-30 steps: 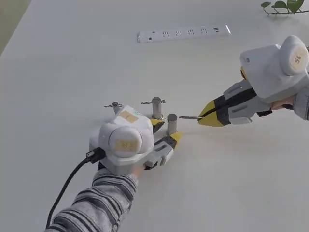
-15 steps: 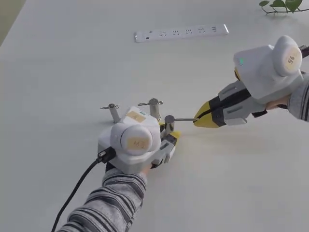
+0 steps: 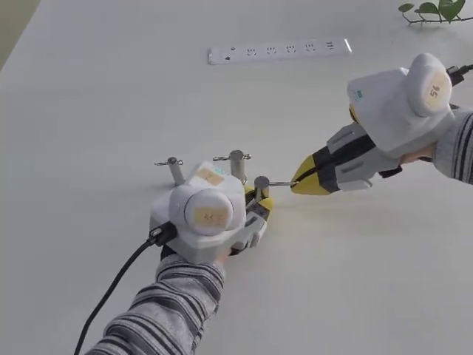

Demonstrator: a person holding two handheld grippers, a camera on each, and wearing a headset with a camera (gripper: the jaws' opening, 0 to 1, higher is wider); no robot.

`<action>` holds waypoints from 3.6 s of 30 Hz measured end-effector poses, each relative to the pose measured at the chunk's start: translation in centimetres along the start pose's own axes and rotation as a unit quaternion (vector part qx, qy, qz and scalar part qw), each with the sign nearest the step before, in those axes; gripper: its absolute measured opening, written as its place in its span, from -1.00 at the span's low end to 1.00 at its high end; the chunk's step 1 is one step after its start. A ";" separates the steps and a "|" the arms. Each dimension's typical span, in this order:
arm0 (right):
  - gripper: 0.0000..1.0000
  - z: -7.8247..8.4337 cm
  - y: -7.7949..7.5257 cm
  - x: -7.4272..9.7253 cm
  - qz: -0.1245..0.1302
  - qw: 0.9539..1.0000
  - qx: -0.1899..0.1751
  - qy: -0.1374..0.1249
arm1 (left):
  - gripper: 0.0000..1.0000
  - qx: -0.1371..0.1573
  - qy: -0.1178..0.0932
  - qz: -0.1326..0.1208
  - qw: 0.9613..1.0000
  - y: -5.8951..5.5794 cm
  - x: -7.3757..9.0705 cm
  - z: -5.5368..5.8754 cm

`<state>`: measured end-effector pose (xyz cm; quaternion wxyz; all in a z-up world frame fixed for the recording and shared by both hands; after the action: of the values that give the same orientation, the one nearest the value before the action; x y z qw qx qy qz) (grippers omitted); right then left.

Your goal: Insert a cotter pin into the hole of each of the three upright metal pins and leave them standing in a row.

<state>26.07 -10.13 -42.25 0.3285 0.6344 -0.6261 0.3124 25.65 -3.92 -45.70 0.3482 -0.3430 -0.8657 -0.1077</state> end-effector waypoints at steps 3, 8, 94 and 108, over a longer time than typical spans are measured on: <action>-1.00 0.0 -0.1 -0.1 -0.002 1.000 0.002 0.002 | -0.81 0.000 -0.004 0.005 1.000 0.0 0.0 0.0; -1.00 -0.6 0.0 -0.5 0.000 1.000 0.003 0.004 | -0.81 0.001 -0.008 0.006 1.000 0.0 0.0 0.1; -0.65 -3.5 0.1 -1.5 0.067 0.996 -0.067 0.005 | -0.22 0.034 -0.001 0.006 0.999 0.8 2.6 1.6; -0.78 -3.7 -0.4 -3.0 0.068 0.996 -0.064 0.015 | 0.05 0.023 -0.025 0.019 0.999 1.0 5.8 1.2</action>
<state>26.46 -5.41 -42.49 0.3555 0.5633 -0.6815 0.3032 22.65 0.29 -42.73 0.3362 -0.3542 -0.8696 -0.0726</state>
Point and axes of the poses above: the centre of the closed fingertips' face, and the gripper's own axes: x roughly backward along the fingers, y roughly to its left, z roughly out of its underside, the point moved 3 cm from there along x, roughly backward along the fingers, and after that the axes turned 12 degrees about y, right-handed, at the moved point
